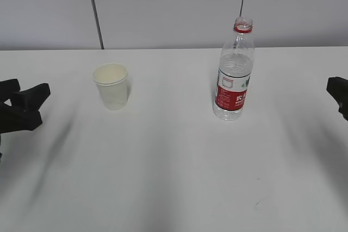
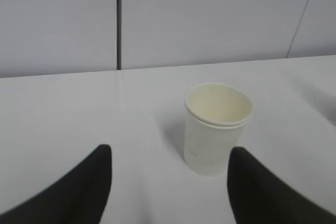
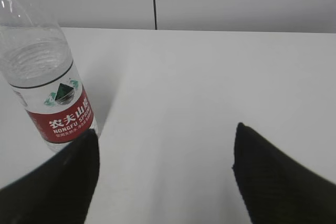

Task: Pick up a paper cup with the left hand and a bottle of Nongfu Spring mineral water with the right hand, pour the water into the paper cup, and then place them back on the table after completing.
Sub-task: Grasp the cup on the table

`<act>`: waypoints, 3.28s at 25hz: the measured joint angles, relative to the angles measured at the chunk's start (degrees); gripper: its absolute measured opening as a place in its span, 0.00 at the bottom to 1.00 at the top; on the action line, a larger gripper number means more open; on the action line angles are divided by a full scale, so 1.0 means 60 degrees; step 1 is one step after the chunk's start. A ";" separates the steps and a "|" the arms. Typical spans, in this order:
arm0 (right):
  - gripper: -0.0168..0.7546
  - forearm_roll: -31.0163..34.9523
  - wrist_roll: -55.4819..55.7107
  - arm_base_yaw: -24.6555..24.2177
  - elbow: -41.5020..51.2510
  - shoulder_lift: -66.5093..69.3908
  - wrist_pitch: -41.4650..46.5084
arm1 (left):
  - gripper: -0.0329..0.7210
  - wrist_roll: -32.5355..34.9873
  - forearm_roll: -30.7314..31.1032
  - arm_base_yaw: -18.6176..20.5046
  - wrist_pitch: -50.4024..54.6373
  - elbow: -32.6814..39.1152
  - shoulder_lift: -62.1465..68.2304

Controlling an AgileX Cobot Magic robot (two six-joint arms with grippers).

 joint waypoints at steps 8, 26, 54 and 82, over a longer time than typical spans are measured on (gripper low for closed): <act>0.78 0.0000 0.0133 0.0000 0.0000 0.0000 -0.0094 | 0.62 -0.0004 0.0526 0.0000 -0.0822 -0.0078 0.2059; 0.78 0.0000 0.0216 0.0000 0.0000 0.0000 -0.1260 | 0.86 0.0481 0.0038 -0.1364 -0.0889 -0.3595 0.5302; 0.78 0.0000 0.0219 0.0000 0.0000 0.0000 -0.1568 | 0.61 0.0305 0.0135 -0.1612 -0.0899 -0.6375 0.6931; 0.88 -0.3471 0.2812 0.0000 -0.0966 0.4707 -0.5123 | 0.58 0.0305 0.0235 -0.1612 -0.1211 -0.6409 0.7105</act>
